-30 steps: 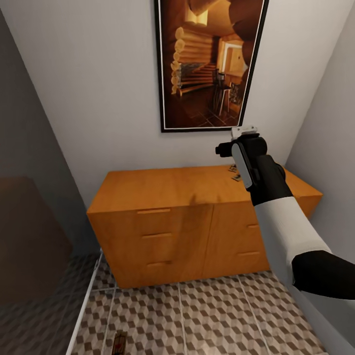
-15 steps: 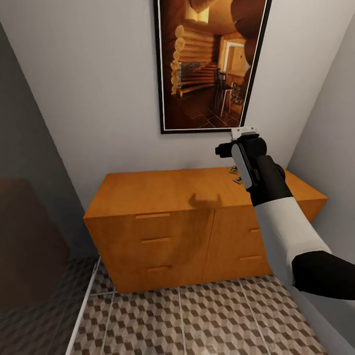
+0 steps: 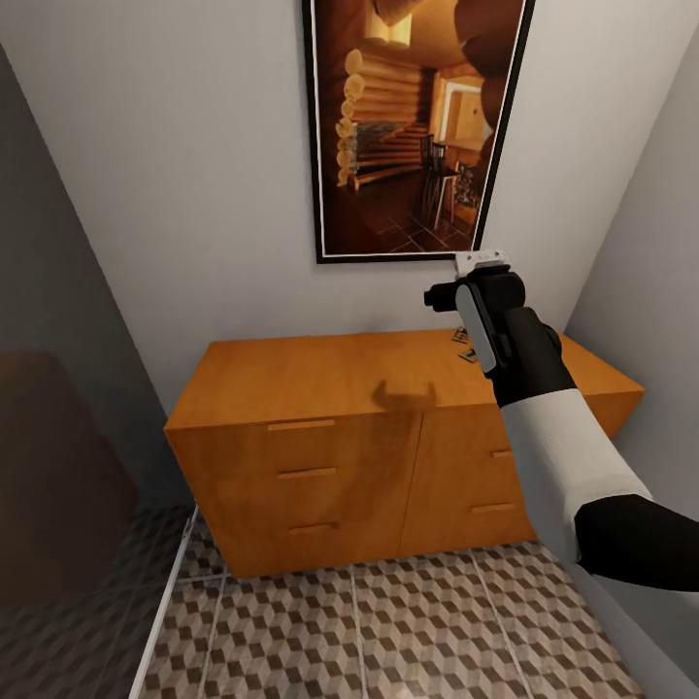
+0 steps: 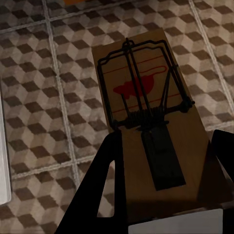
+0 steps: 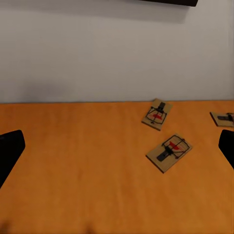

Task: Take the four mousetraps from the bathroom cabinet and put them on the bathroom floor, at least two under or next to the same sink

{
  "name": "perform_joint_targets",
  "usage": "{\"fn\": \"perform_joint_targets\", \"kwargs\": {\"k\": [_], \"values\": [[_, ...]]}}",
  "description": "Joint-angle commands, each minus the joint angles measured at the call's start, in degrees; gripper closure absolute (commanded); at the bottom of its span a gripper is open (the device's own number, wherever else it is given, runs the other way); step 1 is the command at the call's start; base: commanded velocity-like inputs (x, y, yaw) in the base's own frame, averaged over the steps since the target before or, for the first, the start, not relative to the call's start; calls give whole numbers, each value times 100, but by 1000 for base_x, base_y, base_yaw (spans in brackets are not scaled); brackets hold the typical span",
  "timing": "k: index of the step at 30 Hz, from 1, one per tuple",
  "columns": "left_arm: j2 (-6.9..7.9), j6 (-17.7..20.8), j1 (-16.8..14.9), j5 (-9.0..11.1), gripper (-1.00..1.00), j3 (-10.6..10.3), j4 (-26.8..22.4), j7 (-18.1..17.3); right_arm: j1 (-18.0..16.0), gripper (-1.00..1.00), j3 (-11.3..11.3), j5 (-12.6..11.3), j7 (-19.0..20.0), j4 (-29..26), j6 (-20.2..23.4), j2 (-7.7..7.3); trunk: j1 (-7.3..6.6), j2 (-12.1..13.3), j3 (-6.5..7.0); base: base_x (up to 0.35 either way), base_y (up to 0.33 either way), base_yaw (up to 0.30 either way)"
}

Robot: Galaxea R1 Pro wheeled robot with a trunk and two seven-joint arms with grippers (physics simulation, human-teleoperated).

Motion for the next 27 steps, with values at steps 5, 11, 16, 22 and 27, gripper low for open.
{"fn": "perform_joint_targets", "kwargs": {"k": [5,11,16,22,27], "values": [[-2,-29,-6,55,100,-49,19,-14,9,-100,8,-41,-48,-2,10,-15,0,-3,-5,0,0,0],[-2,-29,-6,55,100,-49,19,-14,20,-100,8,-37,-39,-2,8,-17,0,-3,-5,0,0,-16],[-2,-23,-6,55,100,-49,19,-14,38,-100,8,-37,-31,-2,2,-19,0,-3,14,0,0,-140],[-2,-21,-6,55,100,-49,19,-14,58,-100,8,-37,-28,4,-5,-21,0,-3,50,0,0,-200],[-2,-20,-6,55,100,-49,19,-14,67,-100,8,-30,-27,5,-9,-22,0,-3,82,0,0,-212]]}}
